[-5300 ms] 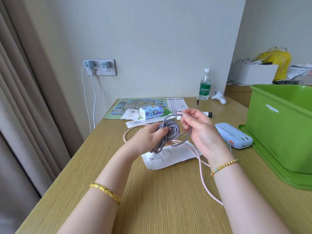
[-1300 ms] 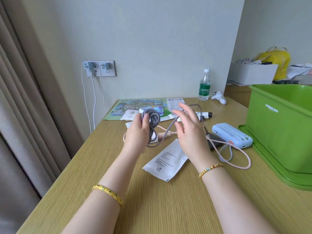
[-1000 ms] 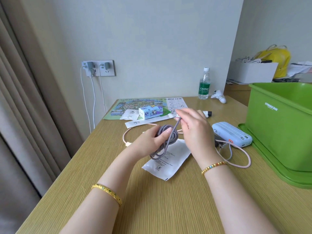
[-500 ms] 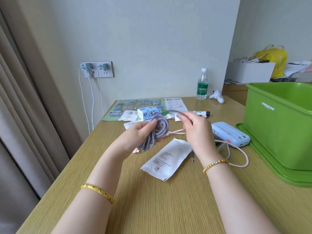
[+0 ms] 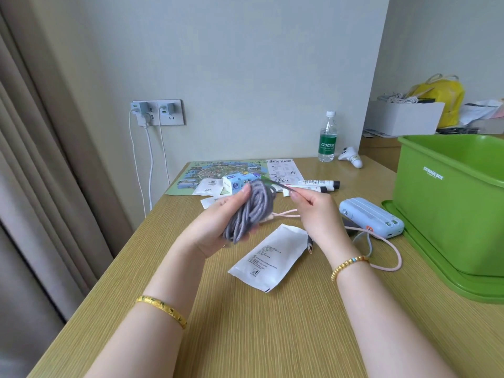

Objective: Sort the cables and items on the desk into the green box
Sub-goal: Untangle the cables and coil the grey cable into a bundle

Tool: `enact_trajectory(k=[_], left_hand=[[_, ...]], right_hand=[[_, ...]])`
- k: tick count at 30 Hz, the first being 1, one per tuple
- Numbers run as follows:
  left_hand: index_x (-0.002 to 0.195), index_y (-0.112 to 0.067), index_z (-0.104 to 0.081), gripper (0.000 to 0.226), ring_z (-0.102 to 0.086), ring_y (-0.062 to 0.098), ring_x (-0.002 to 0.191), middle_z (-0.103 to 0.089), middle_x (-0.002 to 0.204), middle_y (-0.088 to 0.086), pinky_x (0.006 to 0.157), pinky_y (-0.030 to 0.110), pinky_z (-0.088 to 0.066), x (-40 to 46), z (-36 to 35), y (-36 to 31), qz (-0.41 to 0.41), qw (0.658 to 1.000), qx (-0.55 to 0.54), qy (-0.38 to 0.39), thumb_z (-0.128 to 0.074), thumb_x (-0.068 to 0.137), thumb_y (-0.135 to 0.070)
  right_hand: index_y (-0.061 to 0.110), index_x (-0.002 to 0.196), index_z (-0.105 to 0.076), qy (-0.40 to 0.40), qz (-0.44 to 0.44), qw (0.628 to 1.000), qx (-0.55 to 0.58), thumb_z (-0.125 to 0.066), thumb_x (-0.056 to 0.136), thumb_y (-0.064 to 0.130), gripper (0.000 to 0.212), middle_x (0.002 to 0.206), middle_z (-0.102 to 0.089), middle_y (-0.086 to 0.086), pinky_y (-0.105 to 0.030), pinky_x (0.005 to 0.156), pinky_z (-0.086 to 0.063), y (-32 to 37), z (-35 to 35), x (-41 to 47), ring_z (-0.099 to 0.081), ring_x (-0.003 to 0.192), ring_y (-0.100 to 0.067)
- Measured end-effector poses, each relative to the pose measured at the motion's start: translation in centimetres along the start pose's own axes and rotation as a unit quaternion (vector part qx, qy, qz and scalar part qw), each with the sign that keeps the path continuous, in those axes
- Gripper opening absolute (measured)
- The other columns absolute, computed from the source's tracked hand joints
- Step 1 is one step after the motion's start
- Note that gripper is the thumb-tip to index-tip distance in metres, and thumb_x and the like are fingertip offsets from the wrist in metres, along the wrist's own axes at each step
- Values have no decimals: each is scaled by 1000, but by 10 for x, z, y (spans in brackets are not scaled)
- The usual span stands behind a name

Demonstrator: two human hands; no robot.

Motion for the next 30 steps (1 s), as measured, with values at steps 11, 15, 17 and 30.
enact_trajectory(k=[11,15,17,30], left_hand=[[81,-10,-67,32,-60,11,52,-64,65,4,40,18,-43,2,8,0,24,996,-64,-58,-55,85,-39],[82,-10,-65,34,-52,15,53,-55,76,14,41,18,-39,0,1,-2,-7,998,-65,5,-55,86,-42],[84,-10,-64,36,-51,15,55,-54,74,12,42,18,-39,-2,0,-3,-7,997,-71,25,-54,84,-44],[93,-11,-43,24,-52,13,57,-53,71,-2,43,8,-40,12,22,9,16,922,186,-340,-64,84,-19]], right_hand=[[16,93,-70,17,14,996,-86,-50,93,24,21,82,-69,-3,-33,68,-47,0,-3,-3,-59,77,-19],[7,80,-64,43,9,991,-129,-47,94,23,27,58,-47,-5,-30,54,-26,-2,-2,-6,-39,56,-18],[12,68,-59,92,-9,982,-167,-44,95,21,32,55,-39,-1,-29,54,-21,-3,-7,-6,-35,55,-17],[32,100,-67,209,102,923,-305,-43,96,29,25,92,-69,4,-24,47,-31,14,-23,-24,-52,67,-14]])
Point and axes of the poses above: each hand's wrist, its own x-axis towards the middle knuckle, its own z-axis out of the back of the hand, y = z × x, the point moved 2 cm from there along x, towards the middle knuckle
